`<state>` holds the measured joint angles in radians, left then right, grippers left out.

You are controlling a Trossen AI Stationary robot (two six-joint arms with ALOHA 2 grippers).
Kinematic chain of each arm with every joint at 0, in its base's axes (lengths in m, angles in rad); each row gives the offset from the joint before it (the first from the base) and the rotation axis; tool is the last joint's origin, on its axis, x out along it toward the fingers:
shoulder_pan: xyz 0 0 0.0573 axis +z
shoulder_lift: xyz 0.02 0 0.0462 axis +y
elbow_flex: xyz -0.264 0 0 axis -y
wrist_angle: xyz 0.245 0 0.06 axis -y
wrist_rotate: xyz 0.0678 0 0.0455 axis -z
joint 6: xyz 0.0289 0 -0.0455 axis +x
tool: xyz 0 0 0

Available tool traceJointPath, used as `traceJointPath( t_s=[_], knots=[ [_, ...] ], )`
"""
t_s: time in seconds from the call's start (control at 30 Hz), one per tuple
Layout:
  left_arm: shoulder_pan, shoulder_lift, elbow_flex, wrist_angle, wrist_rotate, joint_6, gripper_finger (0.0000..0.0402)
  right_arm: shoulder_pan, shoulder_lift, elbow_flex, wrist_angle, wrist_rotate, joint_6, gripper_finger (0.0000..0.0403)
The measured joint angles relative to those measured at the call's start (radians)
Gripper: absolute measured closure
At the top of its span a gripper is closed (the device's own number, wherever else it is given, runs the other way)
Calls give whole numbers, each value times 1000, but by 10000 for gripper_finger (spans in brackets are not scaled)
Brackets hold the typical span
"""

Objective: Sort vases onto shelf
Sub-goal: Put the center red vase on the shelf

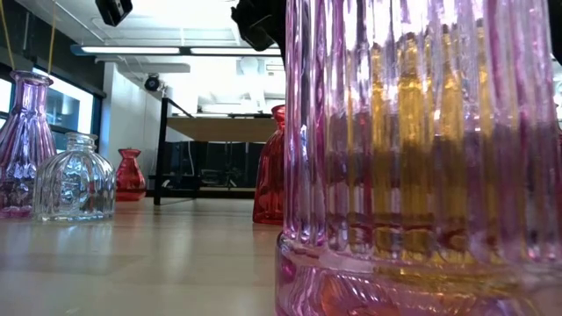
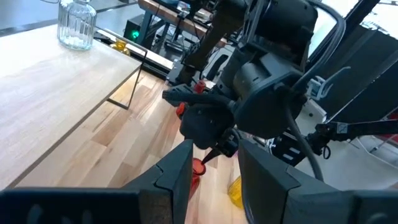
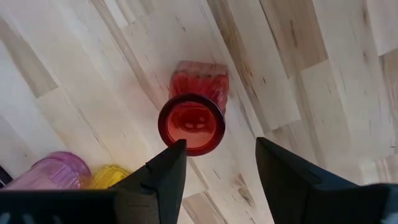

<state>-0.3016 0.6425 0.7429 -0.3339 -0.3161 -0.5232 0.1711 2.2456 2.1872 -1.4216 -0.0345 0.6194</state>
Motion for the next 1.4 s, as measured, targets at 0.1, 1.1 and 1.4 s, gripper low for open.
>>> traceJointPath(
  t_s=[0.1,1.1,1.4],
  knots=[
    [0,0,0,-14,-1,0,282,0,0,0,1,0,-15,236],
    [0,0,0,-22,-1,-8,282,0,-1,-108,106,-20,10,245],
    [0,0,0,-48,-2,-16,282,-3,-1,-108,106,-52,9,355]
  ],
)
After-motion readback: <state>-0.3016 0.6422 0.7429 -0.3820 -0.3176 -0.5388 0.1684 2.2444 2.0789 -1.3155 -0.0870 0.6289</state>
